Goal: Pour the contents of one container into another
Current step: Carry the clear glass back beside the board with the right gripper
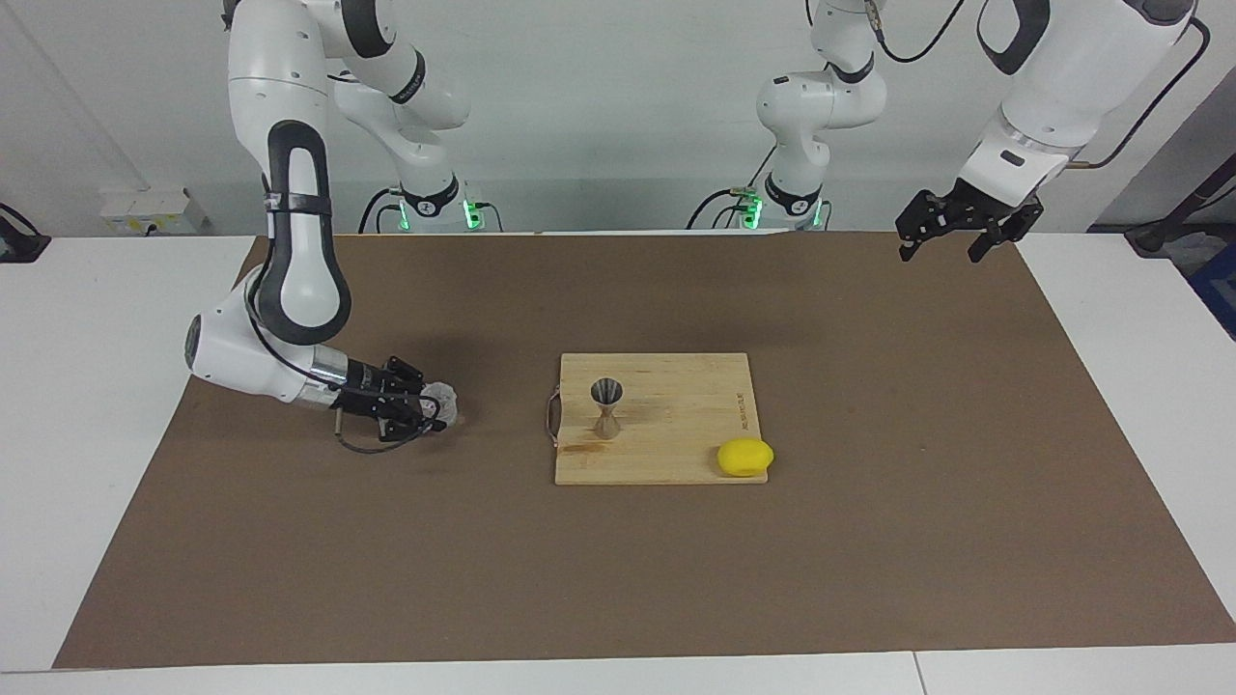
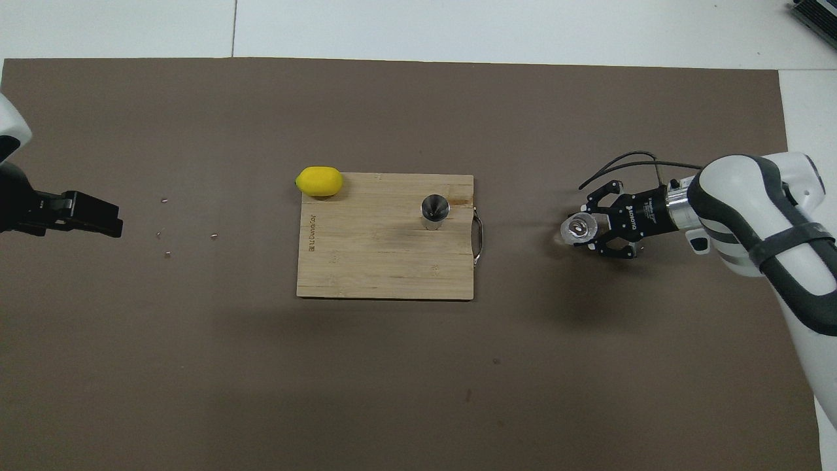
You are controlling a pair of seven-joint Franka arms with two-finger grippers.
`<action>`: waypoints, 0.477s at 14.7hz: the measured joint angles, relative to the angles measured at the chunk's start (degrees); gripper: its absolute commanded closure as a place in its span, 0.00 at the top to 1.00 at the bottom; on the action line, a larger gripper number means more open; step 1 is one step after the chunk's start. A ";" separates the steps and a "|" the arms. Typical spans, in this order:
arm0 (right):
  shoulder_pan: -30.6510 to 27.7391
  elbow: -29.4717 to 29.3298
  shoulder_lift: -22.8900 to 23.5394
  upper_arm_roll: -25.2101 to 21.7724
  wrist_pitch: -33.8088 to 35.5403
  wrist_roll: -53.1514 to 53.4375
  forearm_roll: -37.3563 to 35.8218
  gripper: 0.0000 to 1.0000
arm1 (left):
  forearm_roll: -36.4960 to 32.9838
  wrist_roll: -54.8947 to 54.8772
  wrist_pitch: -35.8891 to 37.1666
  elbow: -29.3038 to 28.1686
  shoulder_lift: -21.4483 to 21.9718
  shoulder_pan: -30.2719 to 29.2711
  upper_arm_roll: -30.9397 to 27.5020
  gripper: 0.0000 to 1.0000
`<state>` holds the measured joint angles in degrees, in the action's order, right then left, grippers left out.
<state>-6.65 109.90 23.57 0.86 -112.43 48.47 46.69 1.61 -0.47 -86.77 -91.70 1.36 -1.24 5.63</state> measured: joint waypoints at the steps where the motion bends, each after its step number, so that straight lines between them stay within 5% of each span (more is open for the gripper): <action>1: -0.29 0.19 0.27 0.01 0.00 -0.79 0.39 0.00 | 0.00 0.00 0.00 0.00 0.00 0.00 0.00 1.00; 7: -2.05 1.29 1.35 0.05 -0.08 -3.19 0.69 0.00 | 0.00 0.00 0.00 0.00 0.00 0.00 0.00 1.00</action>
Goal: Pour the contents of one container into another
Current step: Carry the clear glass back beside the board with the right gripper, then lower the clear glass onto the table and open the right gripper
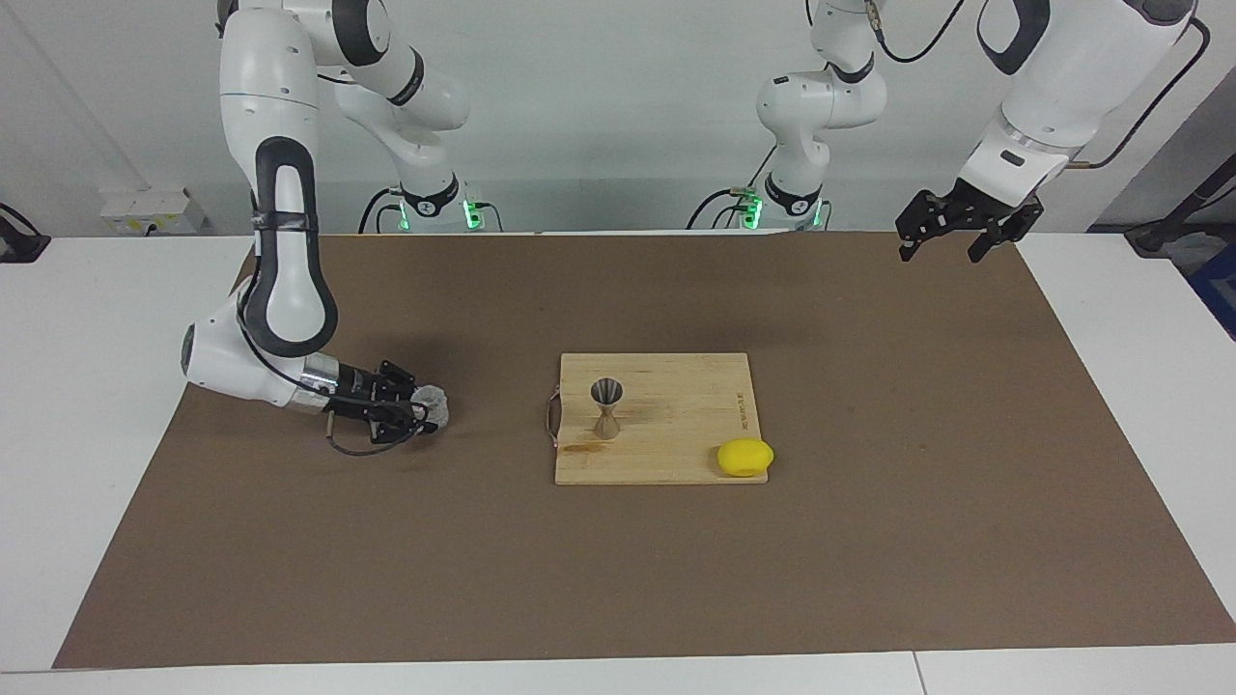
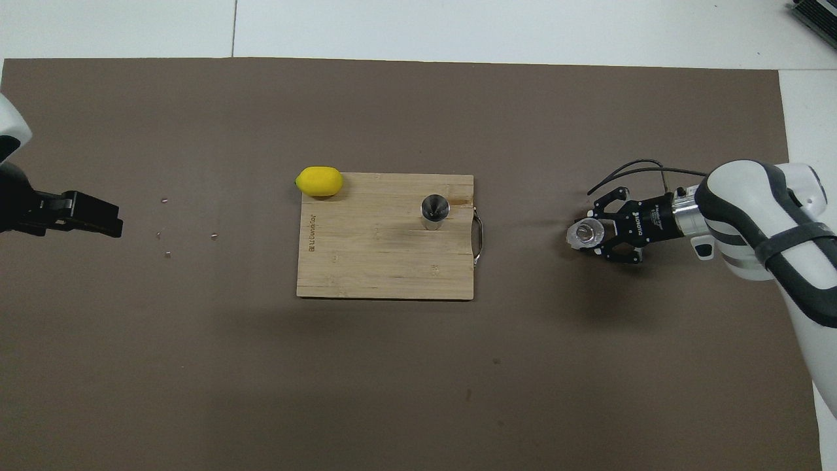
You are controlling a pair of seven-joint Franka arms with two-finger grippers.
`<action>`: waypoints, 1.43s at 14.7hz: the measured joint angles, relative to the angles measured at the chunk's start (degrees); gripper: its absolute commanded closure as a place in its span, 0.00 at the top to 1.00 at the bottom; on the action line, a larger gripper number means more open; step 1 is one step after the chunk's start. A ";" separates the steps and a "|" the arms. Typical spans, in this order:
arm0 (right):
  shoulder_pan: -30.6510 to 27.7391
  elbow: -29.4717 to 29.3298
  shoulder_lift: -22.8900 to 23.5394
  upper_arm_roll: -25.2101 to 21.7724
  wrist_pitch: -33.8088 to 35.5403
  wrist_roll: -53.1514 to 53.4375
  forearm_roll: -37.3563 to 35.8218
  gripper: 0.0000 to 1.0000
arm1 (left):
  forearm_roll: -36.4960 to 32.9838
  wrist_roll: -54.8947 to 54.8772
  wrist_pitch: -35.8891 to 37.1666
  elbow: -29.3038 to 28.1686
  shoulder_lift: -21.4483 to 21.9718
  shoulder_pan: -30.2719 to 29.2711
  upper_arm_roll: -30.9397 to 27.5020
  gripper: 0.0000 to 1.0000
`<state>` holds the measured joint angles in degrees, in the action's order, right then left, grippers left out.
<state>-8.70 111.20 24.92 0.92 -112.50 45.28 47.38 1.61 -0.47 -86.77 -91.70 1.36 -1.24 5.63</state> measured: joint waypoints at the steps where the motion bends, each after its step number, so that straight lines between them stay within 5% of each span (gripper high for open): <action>1: 0.07 0.17 0.00 0.06 -0.04 -0.03 0.47 0.00 | 0.00 0.00 0.00 0.00 0.00 0.00 0.00 1.00; 4: 0.30 0.92 0.00 0.28 -1.04 -1.26 1.49 0.03 | 0.00 0.00 0.00 0.00 0.00 0.00 0.00 1.00; 7: 0.37 1.38 -0.11 0.33 -1.55 -2.74 1.76 0.86 | 0.00 0.00 0.00 0.00 0.00 0.00 0.00 1.00; 8: 0.39 1.44 -0.11 0.33 -1.84 -2.77 1.76 0.98 | 0.00 0.00 0.00 0.00 0.00 0.00 0.00 1.00; 13: 0.40 1.50 -0.84 0.30 -3.16 -2.98 0.80 1.00 | 0.00 0.00 0.00 0.00 0.00 0.00 0.00 1.00; 21: 0.47 1.46 -10.03 0.28 -3.22 -4.43 -20.47 1.00 | 0.00 0.00 0.00 0.00 0.00 0.00 0.00 1.00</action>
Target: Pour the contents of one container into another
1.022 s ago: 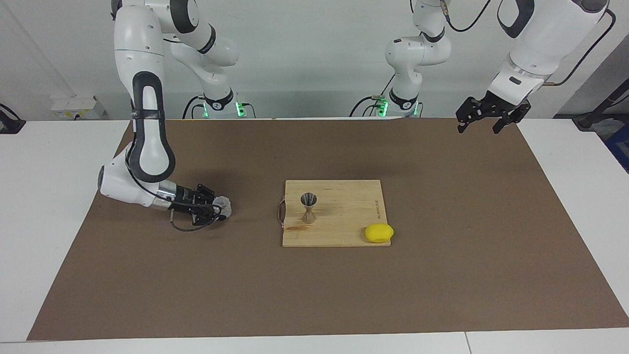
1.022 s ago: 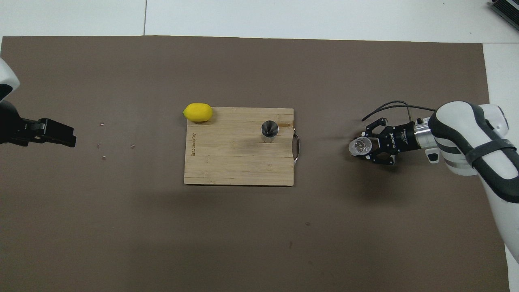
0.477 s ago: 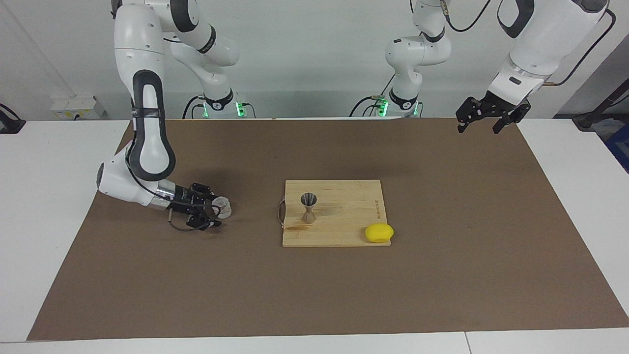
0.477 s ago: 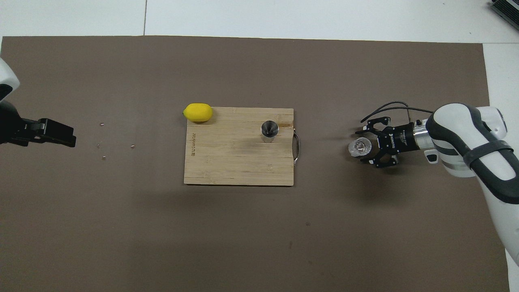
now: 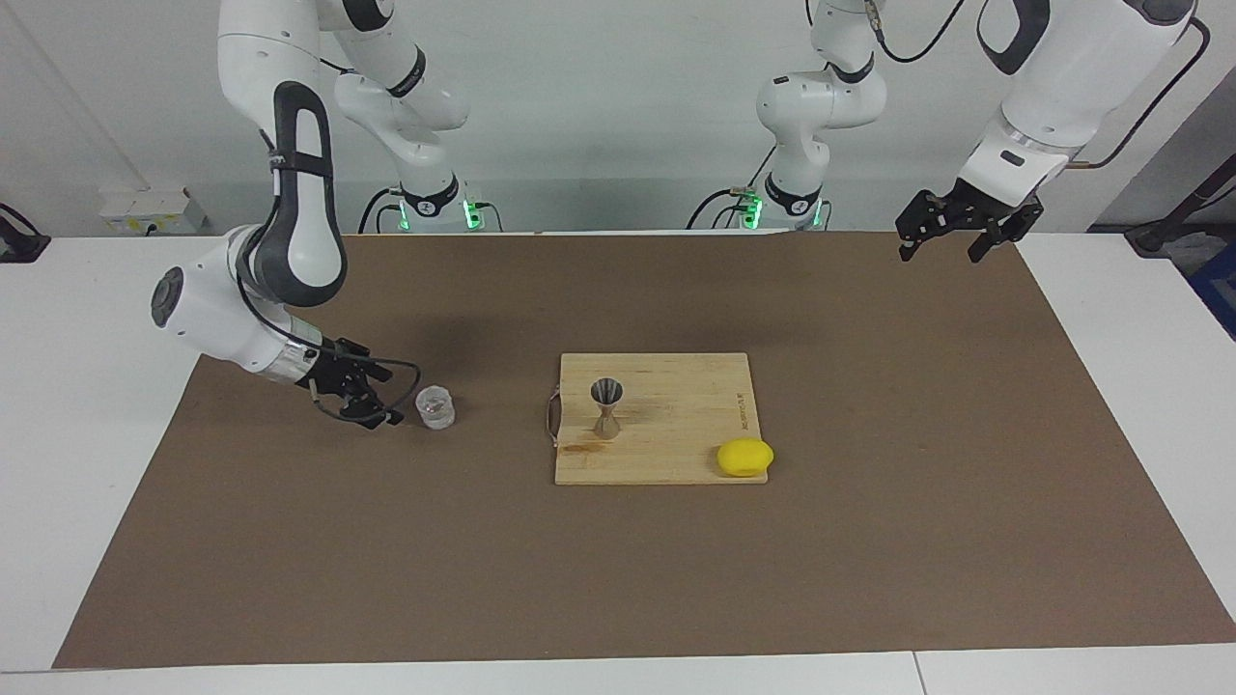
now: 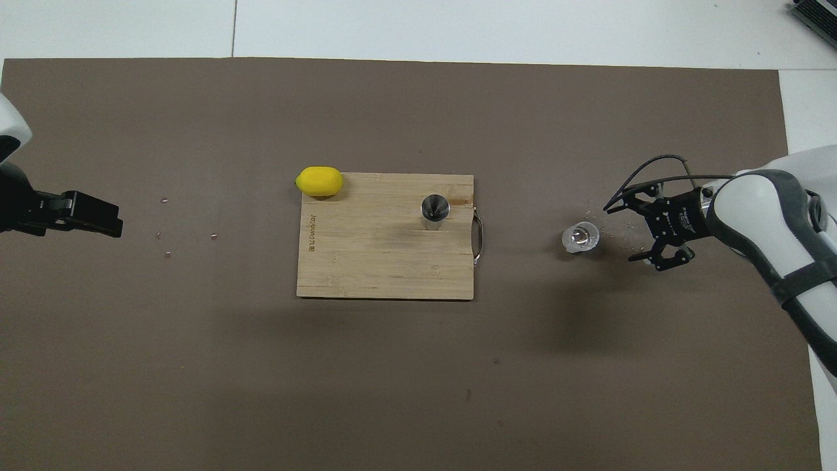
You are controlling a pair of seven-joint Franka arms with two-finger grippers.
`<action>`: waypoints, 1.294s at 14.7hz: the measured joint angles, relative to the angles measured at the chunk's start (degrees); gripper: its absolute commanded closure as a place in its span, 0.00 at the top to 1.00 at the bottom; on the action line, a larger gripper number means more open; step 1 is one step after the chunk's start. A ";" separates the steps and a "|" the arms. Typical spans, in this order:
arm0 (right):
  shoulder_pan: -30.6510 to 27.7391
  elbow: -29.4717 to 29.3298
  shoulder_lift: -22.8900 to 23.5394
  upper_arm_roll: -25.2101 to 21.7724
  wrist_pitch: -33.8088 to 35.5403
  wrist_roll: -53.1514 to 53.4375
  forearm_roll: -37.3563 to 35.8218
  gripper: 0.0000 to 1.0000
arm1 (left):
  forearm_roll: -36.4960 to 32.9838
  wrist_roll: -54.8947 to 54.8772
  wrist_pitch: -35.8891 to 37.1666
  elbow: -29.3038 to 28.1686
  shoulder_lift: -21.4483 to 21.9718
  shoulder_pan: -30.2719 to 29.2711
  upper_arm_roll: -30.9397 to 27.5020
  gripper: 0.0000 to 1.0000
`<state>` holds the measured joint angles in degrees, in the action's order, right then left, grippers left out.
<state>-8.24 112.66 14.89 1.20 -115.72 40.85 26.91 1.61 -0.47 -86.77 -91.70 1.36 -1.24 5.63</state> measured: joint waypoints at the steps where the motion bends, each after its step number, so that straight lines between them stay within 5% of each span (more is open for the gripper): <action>1: 0.41 0.00 -0.89 0.01 0.03 -0.52 -3.17 1.00 | 0.00 0.00 0.00 0.00 0.00 0.00 0.00 1.00; 9: 10.27 -0.16 -3.65 0.22 -0.10 -7.00 -17.98 1.00 | 0.00 0.00 0.00 0.00 0.00 0.00 0.00 1.00; 19: 13.11 -6.28 -8.85 0.28 2.95 -13.09 -27.72 1.00 | 0.00 0.00 0.00 0.00 0.00 0.00 0.00 1.00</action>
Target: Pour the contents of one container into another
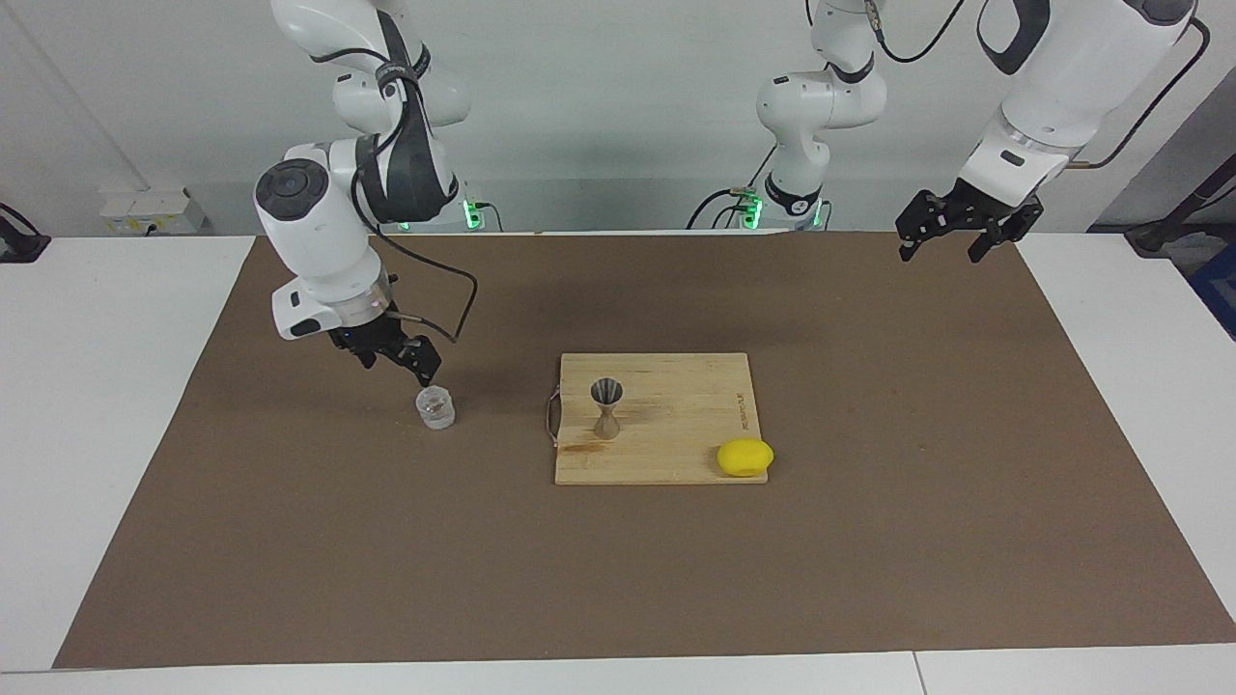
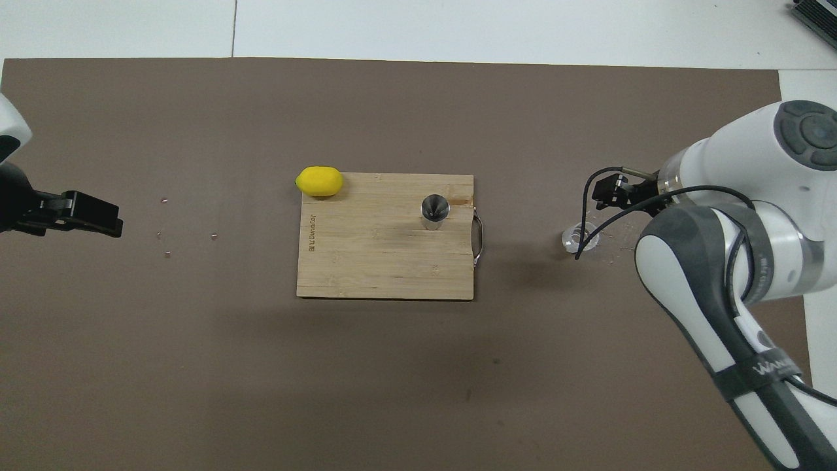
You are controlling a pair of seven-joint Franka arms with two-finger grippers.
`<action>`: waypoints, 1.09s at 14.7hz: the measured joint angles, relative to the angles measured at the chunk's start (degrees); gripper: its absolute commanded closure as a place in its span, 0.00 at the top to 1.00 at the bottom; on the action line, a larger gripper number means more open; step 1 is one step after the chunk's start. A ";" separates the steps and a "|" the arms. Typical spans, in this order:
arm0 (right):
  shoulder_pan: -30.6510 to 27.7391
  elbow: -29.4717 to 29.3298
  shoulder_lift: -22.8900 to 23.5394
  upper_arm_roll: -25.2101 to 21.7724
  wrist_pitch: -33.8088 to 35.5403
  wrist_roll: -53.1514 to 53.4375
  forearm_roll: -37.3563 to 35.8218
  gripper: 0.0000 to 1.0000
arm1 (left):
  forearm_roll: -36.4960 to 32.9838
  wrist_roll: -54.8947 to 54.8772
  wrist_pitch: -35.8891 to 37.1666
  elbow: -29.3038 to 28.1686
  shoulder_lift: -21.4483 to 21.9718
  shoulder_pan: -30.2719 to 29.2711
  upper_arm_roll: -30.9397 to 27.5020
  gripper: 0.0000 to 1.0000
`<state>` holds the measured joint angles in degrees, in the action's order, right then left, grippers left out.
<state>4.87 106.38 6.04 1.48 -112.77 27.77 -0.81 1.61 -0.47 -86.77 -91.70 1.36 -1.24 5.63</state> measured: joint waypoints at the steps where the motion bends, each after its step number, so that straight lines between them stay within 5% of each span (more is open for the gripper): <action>1: -0.08 -1.63 -0.68 -0.10 2.12 -0.67 -0.43 1.00 | 0.00 0.00 0.00 0.00 0.00 0.00 0.00 1.00; 10: -2.26 -16.71 -1.94 -0.90 15.88 -10.99 -0.49 1.00 | 0.00 0.00 0.00 0.00 0.00 0.00 0.00 1.00; 16: -2.25 -16.83 -3.87 -0.78 21.87 -11.69 -0.49 1.00 | 0.00 0.00 0.00 0.00 0.00 0.00 0.00 1.00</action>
<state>2.63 89.55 2.17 0.69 -90.90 16.07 -1.30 1.61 -0.47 -86.77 -91.70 1.36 -1.24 5.63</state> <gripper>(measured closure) 0.000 0.000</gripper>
